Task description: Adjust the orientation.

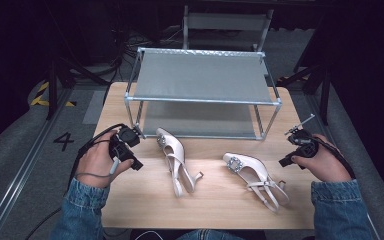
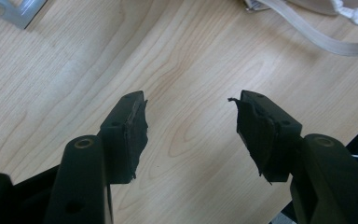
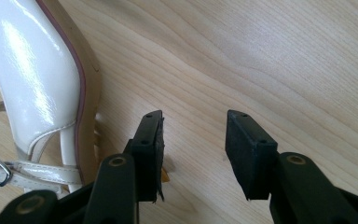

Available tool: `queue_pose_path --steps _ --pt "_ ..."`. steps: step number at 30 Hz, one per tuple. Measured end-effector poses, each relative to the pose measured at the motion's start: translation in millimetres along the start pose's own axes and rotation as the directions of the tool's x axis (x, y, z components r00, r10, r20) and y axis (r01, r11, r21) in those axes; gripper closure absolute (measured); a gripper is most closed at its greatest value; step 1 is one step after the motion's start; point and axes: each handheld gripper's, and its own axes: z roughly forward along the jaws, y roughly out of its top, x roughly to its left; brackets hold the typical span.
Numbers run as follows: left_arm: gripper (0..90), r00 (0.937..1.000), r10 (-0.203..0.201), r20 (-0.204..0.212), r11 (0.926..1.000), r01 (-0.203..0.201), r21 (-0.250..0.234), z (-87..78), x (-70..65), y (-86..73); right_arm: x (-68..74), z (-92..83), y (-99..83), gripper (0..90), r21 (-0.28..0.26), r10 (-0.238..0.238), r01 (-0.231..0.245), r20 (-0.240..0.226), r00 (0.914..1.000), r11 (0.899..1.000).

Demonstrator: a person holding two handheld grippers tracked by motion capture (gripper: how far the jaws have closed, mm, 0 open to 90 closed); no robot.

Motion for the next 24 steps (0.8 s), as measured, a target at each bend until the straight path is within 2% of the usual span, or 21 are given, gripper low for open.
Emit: queue_pose_path --steps 2,6,8,10,14,16,18,21,22,24 --pt "43.3 1.0 0.0 0.001 1.0 0.0 -0.006 -0.2 -1.1 -0.4 0.0 0.1 -0.2 57.5 0.001 0.0 0.0 0.001 1.0 1.0" --pt "44.4 0.9992 0.03 0.026 0.9991 -0.03 -0.03 0.0 -5.3 -0.6 0.5 0.2 0.0 57.3 0.001 -0.005 0.005 0.001 1.0 1.0" --pt "44.6 0.999 0.033 0.029 0.999 -0.032 -0.032 0.1 -6.5 -0.3 0.6 0.2 0.2 57.3 -0.001 -0.004 0.004 0.001 1.0 1.0" --pt "44.8 0.9976 0.056 0.04 0.9976 -0.055 -0.042 0.6 -8.5 1.1 0.1 0.7 0.2 57.2 0.001 -0.005 0.005 -0.002 1.0 1.0" --pt "44.6 0.9968 0.074 0.031 0.9966 -0.073 -0.037 2.0 -14.9 4.7 -1.2 2.2 0.2 57.2 0.003 -0.004 0.005 -0.002 1.0 1.0" --pt "44.6 0.9964 0.076 0.037 0.997 -0.075 -0.019 2.5 -18.6 6.8 -1.0 2.4 0.2 57.2 0.004 -0.005 0.005 -0.003 1.0 1.0" --pt "44.6 0.9948 0.09 0.05 0.9958 -0.088 -0.023 4.0 -22.7 9.8 -0.6 2.7 0.3 57.1 0.005 -0.004 0.004 -0.003 1.0 1.0" --pt "44.5 0.9921 0.1 0.075 0.9946 -0.098 -0.035 8.4 -27.8 13.4 -0.1 2.9 0.6 57.0 0.008 0.0 0.0 -0.007 1.0 1.0" --pt "44.4 0.9899 0.117 0.079 0.9928 -0.115 -0.035 12.1 -30.1 15.3 -0.2 3.2 0.7 57.0 0.008 -0.003 0.003 -0.006 1.0 1.0" --pt "44.4 0.9904 0.113 0.079 0.9931 -0.11 -0.039 18.4 -33.5 15.6 -0.2 3.6 1.0 56.9 0.011 -0.006 0.006 -0.007 1.0 1.0"
